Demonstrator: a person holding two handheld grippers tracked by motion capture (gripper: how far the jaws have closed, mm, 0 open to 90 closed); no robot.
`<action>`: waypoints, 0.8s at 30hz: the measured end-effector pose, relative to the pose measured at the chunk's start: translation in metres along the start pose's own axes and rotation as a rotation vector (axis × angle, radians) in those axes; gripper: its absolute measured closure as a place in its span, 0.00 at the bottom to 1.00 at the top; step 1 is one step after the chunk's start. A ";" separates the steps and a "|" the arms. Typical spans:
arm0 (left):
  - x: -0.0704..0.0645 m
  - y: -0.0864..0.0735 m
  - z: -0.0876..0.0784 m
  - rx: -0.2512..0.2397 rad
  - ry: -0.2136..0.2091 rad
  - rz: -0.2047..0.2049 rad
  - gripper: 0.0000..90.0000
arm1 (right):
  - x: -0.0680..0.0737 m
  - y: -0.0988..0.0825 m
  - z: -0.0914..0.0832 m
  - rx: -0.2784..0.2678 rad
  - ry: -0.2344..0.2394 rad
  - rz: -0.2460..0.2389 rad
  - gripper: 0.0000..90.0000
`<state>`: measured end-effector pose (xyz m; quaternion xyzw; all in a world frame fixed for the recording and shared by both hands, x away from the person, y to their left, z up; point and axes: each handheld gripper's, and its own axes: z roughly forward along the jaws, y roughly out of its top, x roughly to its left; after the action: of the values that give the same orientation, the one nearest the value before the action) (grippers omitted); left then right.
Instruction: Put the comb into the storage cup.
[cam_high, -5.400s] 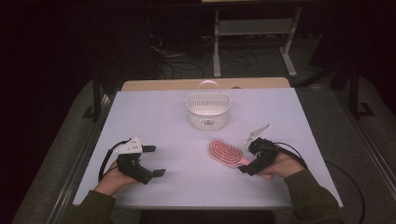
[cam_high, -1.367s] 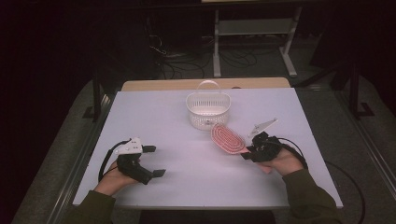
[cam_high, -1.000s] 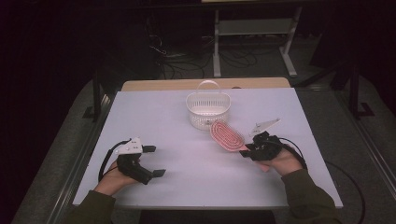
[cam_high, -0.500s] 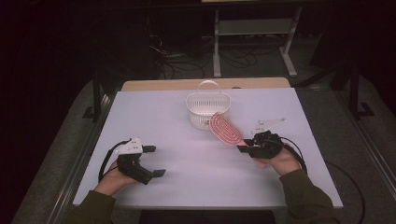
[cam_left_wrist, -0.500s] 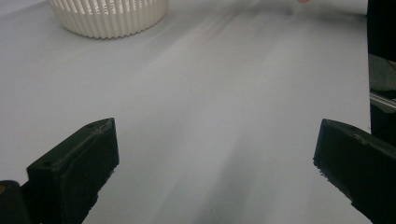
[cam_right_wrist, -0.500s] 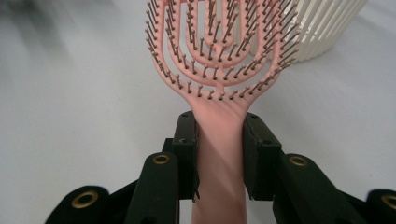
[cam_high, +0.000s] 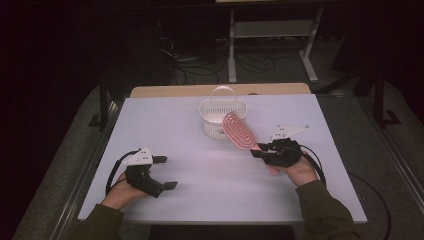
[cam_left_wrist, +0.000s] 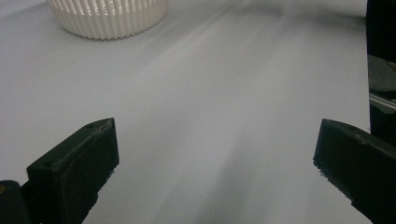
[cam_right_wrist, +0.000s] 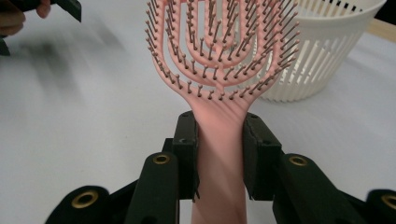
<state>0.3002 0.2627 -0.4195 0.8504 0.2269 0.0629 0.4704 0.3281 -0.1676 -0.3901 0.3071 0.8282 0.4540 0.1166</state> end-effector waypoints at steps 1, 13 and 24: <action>0.000 0.000 0.000 -0.002 0.000 -0.001 0.00 | 0.001 0.001 0.001 -0.006 -0.001 -0.005 0.76; 0.000 0.001 0.003 -0.006 0.000 -0.003 0.00 | 0.008 0.007 0.008 -0.040 0.012 -0.022 0.76; 0.002 0.008 0.005 -0.029 0.013 -0.010 0.00 | 0.010 0.008 0.013 -0.048 0.018 -0.032 0.76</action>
<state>0.3058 0.2558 -0.4161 0.8418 0.2334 0.0692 0.4817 0.3295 -0.1490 -0.3897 0.2867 0.8230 0.4744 0.1238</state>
